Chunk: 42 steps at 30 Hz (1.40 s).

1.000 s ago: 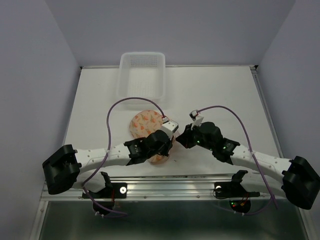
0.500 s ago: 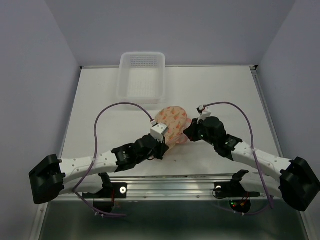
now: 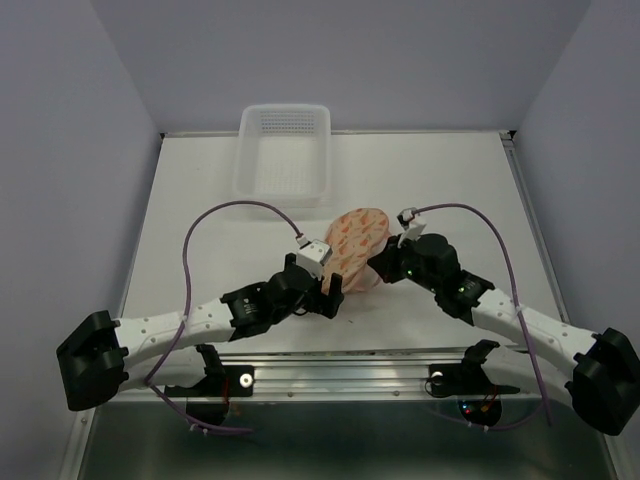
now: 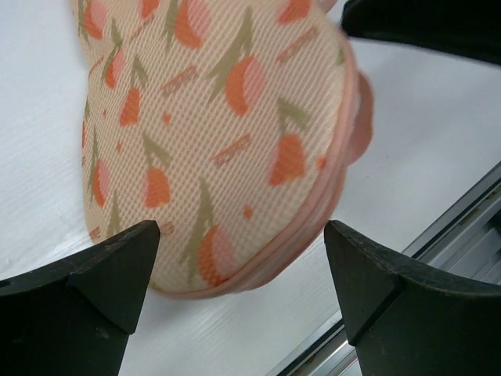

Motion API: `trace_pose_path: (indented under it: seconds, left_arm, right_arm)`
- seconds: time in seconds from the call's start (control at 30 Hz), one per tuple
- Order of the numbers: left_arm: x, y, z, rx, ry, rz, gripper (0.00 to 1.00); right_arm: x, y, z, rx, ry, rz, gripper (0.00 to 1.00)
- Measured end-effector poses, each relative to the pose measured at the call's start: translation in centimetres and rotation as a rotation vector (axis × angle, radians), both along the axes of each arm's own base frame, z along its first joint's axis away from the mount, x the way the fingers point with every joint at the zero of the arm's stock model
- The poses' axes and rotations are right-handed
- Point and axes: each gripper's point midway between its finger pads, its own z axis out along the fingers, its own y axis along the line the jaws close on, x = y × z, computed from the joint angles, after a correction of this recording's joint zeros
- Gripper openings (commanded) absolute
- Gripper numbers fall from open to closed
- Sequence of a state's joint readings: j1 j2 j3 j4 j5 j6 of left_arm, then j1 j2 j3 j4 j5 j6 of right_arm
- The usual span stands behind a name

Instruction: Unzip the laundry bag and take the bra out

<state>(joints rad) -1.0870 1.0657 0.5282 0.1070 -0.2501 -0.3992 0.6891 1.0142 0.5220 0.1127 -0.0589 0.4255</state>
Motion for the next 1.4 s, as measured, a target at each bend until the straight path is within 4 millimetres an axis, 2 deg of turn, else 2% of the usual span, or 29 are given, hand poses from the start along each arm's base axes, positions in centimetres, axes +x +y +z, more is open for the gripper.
trace_pose_path:
  seconds: [0.2,0.3,0.43,0.53,0.67,0.7,0.87,0.9,1.13,1.4]
  left_arm:
    - [0.6,-2.0,3.0,-0.029,-0.051,-0.057,0.99]
    - [1.0,-3.0,3.9,-0.024,-0.071,-0.083,0.99]
    - [1.8,-4.0,3.9,0.016,-0.088,-0.099,0.95]
    - [2.4,-4.5,3.2,0.055,-0.09,-0.1,0.84]
    - [2.6,-4.7,1.2,0.122,-0.072,-0.11,0.65]
    - [2.6,-4.7,0.9,0.132,-0.068,-0.113,0.51]
    - [2.6,-4.8,-0.7,0.17,-0.047,-0.122,0.14]
    - [2.6,-4.8,-0.7,0.171,-0.048,-0.126,0.01]
    - [2.6,-4.6,-0.5,0.156,-0.051,-0.109,0.0]
    - [1.3,-1.3,-0.1,0.095,-0.038,-0.045,0.0]
  right_arm:
    - [-1.5,1.5,-0.5,0.003,0.025,0.061,0.01]
    - [-1.9,2.0,-0.9,-0.003,0.033,0.078,0.01]
    - [-2.0,2.1,-1.0,-0.006,0.036,0.084,0.01]
    - [-2.0,2.1,-1.0,-0.006,0.036,0.084,0.01]
    - [-2.0,2.1,-1.0,-0.006,0.036,0.083,0.01]
    - [-2.0,2.1,-1.0,-0.006,0.036,0.083,0.01]
    - [-2.0,2.1,-1.0,-0.007,0.036,0.081,0.01]
    - [-2.0,2.0,-1.1,-0.01,0.036,0.077,0.01]
    - [-0.9,0.8,-1.4,-0.046,0.021,-0.008,0.01]
    - [0.3,-1.3,-1.2,-0.086,-0.005,-0.118,0.01]
